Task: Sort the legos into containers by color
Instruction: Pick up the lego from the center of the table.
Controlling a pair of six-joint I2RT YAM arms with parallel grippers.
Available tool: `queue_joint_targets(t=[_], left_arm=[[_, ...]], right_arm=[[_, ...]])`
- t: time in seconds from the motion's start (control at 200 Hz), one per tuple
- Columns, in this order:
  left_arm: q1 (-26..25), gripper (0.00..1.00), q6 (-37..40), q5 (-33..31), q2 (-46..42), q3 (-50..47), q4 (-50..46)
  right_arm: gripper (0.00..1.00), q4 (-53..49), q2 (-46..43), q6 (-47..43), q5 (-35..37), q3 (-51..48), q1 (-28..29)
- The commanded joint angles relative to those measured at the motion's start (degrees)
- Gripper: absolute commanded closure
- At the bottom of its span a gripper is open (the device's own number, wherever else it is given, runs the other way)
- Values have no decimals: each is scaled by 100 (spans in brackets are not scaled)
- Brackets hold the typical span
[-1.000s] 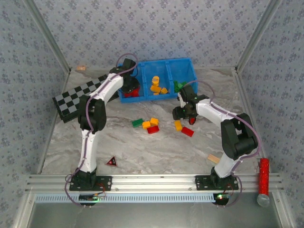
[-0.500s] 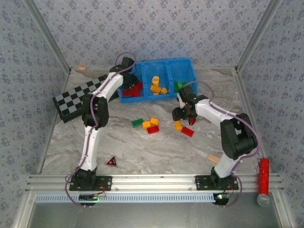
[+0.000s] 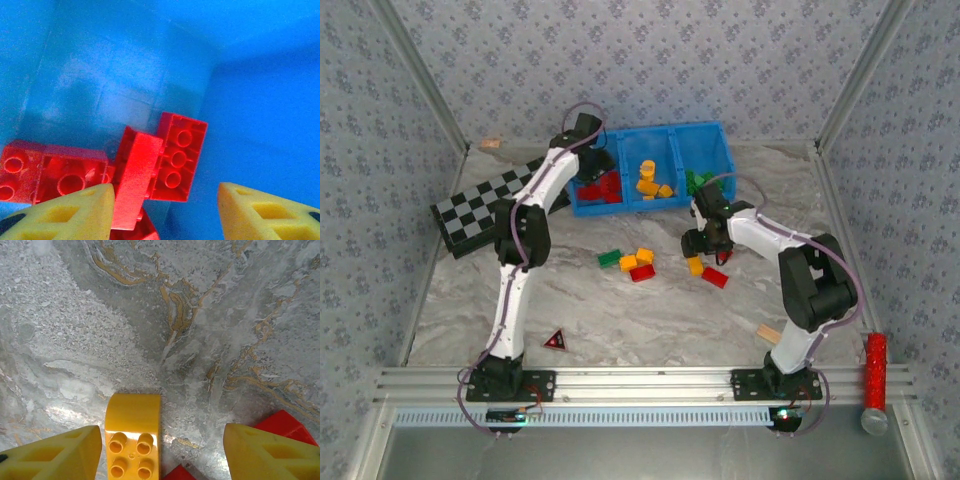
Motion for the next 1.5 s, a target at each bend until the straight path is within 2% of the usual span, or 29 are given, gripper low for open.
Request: queue_joint_targets(t=[0.0, 0.3, 0.41, 0.74, 0.835, 0.954, 1.109, 1.274, 1.494], left_arm=[[41, 43, 187, -8, -350, 186, -131], [76, 42, 366, 352, -1196, 152, -184], [163, 42, 275, 838, -1427, 107, -211], [182, 41, 885, 1152, -2516, -490, -447], [156, 41, 1341, 1188, -3013, -1176, -415], [138, 40, 2003, 1251, -3884, -2493, -168], [123, 39, 2347, 628, -4958, -3823, -286], [-98, 38, 2263, -190, -5762, -4679, -766], [-646, 36, 1485, -325, -6574, -5799, -785]], right_arm=[[33, -102, 145, 0, 37, 85, 67], [33, -15, 534, 36, 43, 142, 311], [34, -139, 674, 19, 328, 201, 437], [59, -200, 712, 49, 462, 64, 464], [63, -332, 621, 38, 483, 92, 462], [66, -675, 495, -56, 624, 277, 465], [68, -1017, 296, -289, 720, 972, 436], [68, -1293, 459, -545, 731, 1923, 388], [67, -1444, 1192, -927, 686, 3481, 397]])
